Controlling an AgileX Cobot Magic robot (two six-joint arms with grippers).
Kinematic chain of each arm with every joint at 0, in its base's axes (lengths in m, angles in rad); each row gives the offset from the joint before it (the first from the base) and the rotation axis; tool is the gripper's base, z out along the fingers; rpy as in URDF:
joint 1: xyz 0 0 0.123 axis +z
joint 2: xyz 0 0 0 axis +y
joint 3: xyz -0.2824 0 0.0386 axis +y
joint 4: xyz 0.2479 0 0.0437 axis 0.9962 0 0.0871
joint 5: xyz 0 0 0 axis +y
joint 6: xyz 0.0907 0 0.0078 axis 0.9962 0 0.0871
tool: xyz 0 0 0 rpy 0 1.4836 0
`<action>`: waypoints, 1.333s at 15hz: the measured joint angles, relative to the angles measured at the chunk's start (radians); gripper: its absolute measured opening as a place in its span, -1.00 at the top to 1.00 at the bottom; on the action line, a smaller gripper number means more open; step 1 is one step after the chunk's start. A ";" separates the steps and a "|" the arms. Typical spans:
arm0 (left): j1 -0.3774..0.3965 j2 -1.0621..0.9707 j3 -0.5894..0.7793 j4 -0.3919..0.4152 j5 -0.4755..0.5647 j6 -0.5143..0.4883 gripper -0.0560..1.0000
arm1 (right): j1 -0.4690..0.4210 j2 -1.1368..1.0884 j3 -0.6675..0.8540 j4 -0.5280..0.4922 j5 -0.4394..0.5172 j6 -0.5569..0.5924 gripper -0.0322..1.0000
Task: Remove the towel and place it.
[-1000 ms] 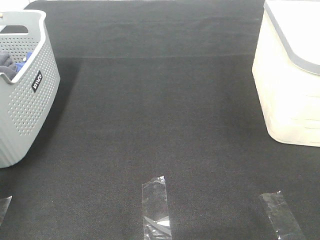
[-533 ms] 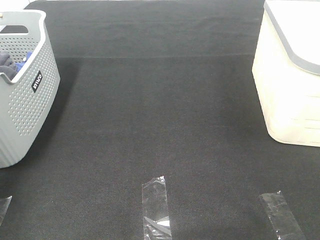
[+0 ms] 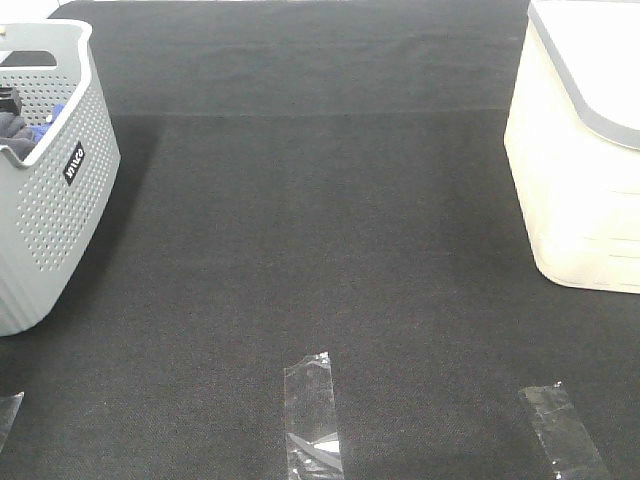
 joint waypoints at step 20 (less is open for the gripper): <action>0.000 -0.364 0.000 0.047 -0.202 0.013 0.86 | 0.000 0.000 0.000 0.000 0.000 0.001 -0.47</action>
